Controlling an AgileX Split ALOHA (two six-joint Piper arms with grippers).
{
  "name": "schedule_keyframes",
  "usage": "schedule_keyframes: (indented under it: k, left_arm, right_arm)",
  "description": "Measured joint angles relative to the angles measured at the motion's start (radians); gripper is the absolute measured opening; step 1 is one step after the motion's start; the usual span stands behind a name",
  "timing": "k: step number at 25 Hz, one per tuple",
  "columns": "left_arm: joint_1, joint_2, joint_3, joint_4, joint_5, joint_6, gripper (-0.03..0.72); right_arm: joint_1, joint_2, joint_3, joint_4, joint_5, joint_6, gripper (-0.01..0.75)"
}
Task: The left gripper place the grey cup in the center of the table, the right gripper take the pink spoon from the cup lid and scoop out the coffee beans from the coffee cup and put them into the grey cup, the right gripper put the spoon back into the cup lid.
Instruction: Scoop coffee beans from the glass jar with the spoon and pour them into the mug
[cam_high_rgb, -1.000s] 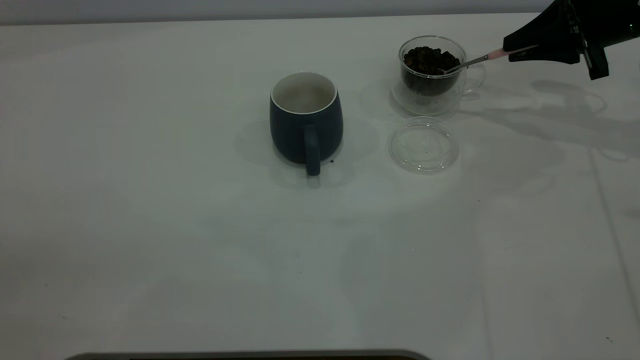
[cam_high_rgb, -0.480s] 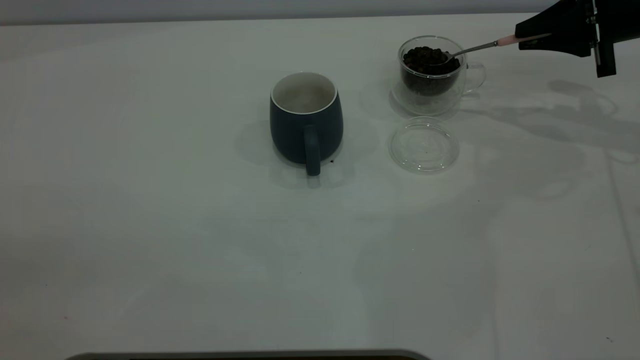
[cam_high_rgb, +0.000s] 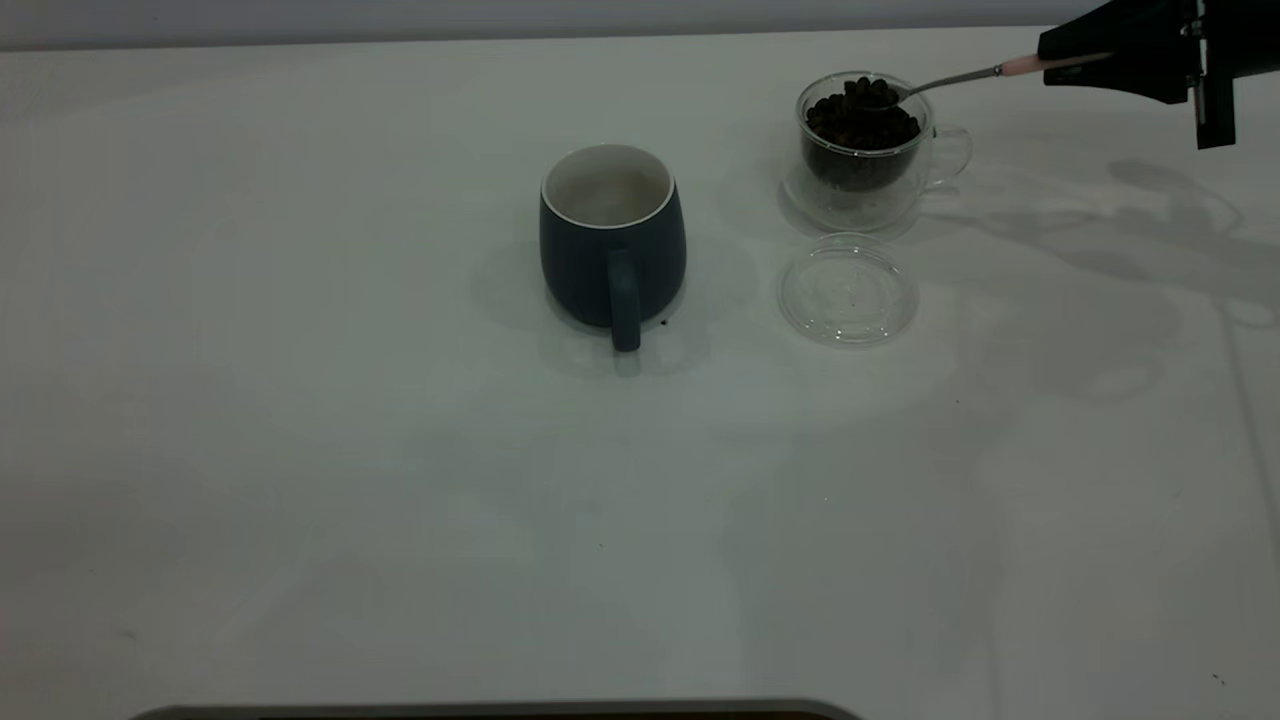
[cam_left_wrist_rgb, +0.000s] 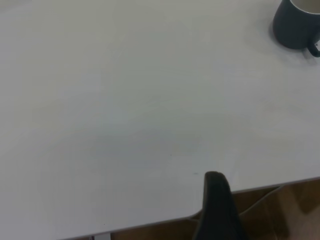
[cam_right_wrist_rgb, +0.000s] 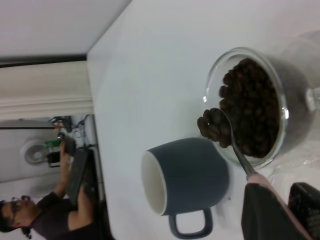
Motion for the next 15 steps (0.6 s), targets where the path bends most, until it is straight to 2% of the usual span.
schedule_keyframes:
  k: [9, 15]
  left_arm:
    - [0.000, 0.000, 0.000, 0.000, 0.000, 0.000, 0.565]
    - [0.000, 0.000, 0.000, 0.000, 0.000, 0.000, 0.565]
  right_arm:
    - [0.007, 0.000, 0.000, 0.023, 0.019, 0.000, 0.103]
    - [0.044, 0.003, 0.000, 0.042, 0.019, 0.000, 0.103]
